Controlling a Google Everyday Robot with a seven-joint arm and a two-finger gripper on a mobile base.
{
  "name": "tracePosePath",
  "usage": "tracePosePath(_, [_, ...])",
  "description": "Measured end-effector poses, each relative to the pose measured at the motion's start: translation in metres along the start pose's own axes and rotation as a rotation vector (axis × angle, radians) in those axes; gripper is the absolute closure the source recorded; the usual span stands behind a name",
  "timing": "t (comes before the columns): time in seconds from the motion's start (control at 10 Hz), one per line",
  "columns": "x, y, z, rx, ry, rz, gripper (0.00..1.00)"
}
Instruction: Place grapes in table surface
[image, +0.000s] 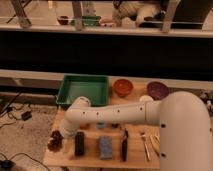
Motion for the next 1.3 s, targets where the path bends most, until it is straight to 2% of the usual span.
tracePosePath(0.3, [-0.003, -0.015, 0.007, 0.012, -0.018, -0.017, 0.20])
tracePosePath(0.6, [-0.004, -0.021, 0.025, 0.008, -0.055, -0.031, 0.23])
tracePosePath(0.8, [-0.003, -0.022, 0.030, 0.012, -0.067, -0.032, 0.39])
tracePosePath(1.3, [-0.005, -0.024, 0.030, 0.032, -0.082, -0.029, 0.92])
